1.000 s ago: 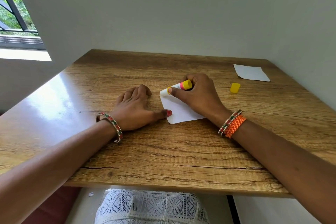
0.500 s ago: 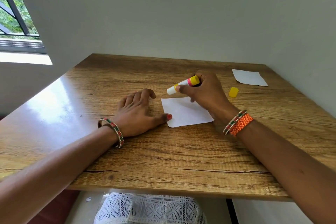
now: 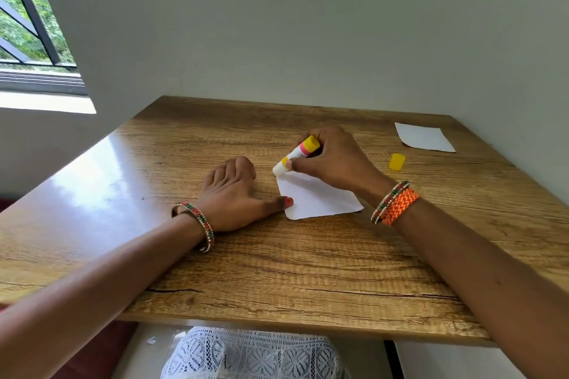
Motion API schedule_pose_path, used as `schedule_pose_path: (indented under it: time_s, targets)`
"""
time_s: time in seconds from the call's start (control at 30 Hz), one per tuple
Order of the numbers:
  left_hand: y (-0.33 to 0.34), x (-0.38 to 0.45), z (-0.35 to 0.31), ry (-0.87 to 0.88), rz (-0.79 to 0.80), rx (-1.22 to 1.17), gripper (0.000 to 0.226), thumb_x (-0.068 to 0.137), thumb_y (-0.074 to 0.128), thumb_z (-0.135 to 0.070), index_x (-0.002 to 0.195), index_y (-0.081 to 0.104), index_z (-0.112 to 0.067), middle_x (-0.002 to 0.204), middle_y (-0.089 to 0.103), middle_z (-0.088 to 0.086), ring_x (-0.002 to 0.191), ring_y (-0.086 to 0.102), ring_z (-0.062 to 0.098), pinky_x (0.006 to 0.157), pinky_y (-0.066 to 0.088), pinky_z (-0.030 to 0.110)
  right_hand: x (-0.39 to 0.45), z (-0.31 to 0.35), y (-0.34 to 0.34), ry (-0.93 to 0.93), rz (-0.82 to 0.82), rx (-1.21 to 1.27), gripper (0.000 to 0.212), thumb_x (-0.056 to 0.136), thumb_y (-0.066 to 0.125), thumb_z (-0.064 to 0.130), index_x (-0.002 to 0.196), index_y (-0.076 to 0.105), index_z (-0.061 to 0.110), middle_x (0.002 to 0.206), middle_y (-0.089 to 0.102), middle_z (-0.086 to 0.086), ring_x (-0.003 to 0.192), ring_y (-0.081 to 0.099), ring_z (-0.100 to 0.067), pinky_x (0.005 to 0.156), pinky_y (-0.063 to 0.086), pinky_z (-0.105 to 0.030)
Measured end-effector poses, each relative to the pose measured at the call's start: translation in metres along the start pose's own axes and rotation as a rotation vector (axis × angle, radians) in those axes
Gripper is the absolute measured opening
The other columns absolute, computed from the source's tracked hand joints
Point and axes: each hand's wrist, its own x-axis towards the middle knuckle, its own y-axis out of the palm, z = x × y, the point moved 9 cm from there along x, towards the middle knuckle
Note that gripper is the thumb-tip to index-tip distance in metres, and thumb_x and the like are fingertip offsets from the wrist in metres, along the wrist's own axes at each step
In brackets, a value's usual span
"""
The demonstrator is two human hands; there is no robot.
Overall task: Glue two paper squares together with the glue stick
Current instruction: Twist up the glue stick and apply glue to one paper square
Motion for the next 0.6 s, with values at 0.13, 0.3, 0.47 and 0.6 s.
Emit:
schedule_pose_path:
  time_s: [0.13,0.3,0.47,0.6]
  targets:
    - [0.000,0.000,0.000,0.000,-0.009,-0.014,0.064,0.066,0.053,-0.071,0.103,0.029,-0.024,0.113,0.035,-0.003,0.112,0.033,0.016,0.094,0.027,0.032,-0.001,-0.006,-0.007,0.017,-0.032,-0.027,0.019,0.068,0.080,0.026,0.075,0.062,0.026,0.069,0.058,0.013,0.060,0.053,-0.003,0.048,0.036,-0.010]
    - [-0.003,-0.001,-0.001,0.004,-0.036,-0.021,0.063,0.067,0.054,-0.069,0.103,0.028,-0.024,0.113,0.035,-0.003,0.111,0.034,0.016,0.091,0.025,0.030,0.002,-0.017,-0.011,0.064,-0.023,-0.046,0.022,0.068,0.080,0.028,0.081,0.063,0.024,0.076,0.058,0.008,0.065,0.053,-0.007,0.052,0.037,-0.017]
    - [-0.004,-0.004,-0.009,0.074,-0.051,-0.039,0.063,0.071,0.057,-0.062,0.121,0.029,-0.035,0.140,0.023,0.000,0.134,0.021,0.025,0.106,0.020,0.041,0.004,-0.021,-0.013,0.063,-0.014,-0.066,0.028,0.069,0.079,0.028,0.089,0.066,0.016,0.086,0.062,-0.002,0.071,0.054,-0.011,0.056,0.042,-0.021]
    - [0.003,-0.005,-0.013,0.092,0.027,-0.015,0.052,0.076,0.053,-0.061,0.124,0.033,-0.054,0.154,-0.005,-0.005,0.142,-0.012,0.026,0.111,0.001,0.053,0.004,-0.022,-0.013,0.078,-0.015,-0.061,0.030,0.070,0.079,0.027,0.094,0.065,0.014,0.088,0.061,-0.003,0.074,0.054,-0.012,0.056,0.041,-0.021]
